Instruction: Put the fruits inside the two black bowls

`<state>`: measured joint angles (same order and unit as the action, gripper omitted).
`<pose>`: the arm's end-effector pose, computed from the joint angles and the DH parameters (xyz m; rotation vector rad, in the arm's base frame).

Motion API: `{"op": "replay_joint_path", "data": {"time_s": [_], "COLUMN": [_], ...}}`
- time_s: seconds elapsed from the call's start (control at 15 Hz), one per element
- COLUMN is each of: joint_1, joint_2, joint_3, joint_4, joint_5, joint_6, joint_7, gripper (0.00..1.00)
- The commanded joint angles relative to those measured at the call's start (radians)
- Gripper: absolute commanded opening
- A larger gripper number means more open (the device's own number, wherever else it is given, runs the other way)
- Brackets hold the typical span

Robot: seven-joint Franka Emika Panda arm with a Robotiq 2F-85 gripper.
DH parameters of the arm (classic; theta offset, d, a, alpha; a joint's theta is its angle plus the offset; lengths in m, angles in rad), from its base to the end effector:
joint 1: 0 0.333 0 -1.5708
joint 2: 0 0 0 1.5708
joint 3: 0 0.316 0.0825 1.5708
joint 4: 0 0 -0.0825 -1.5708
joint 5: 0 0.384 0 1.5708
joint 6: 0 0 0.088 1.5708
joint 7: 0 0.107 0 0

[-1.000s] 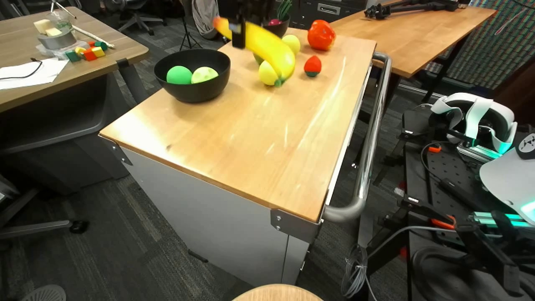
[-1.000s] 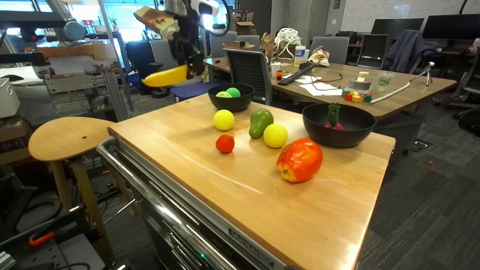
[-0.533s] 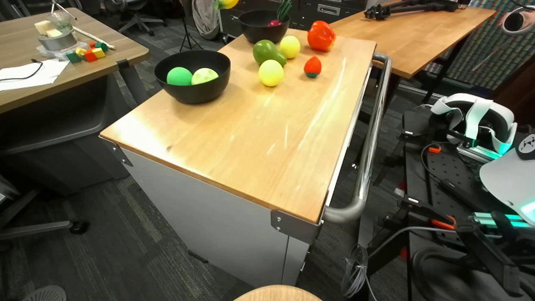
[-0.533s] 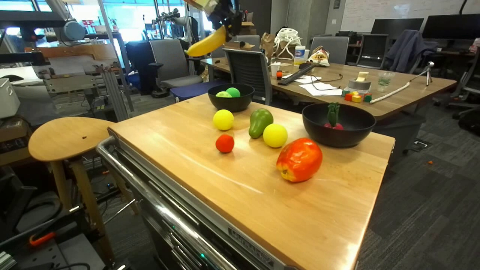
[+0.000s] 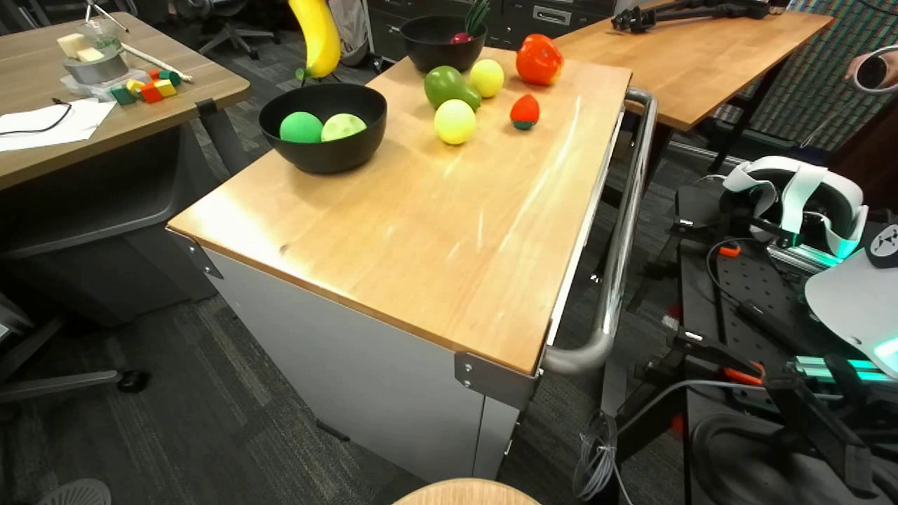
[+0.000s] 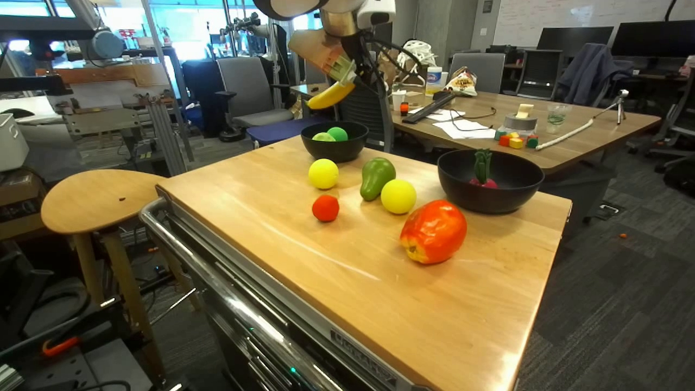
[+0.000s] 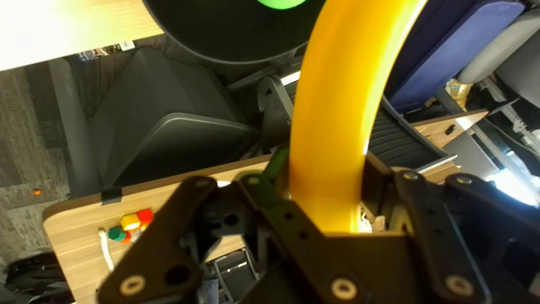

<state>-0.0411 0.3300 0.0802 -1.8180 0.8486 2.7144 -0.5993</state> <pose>0.6728 -0.0055 0.4115 -2.5905 0.0780 -0.8924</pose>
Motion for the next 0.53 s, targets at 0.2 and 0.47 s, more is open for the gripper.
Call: {"op": "replay_joint_path", "data": {"time_s": [0.2, 0.47], "joint_1": [-0.009, -0.011], "joint_2": [0.119, 0.145], "joint_3": [0.028, 0.022], "joint_4": [0.101, 0.100], "joint_5": [0.016, 0.013], "joint_6": [0.025, 0.027], "joint_7": [-0.124, -0.135], "gripper": [0.13, 0.13]}}
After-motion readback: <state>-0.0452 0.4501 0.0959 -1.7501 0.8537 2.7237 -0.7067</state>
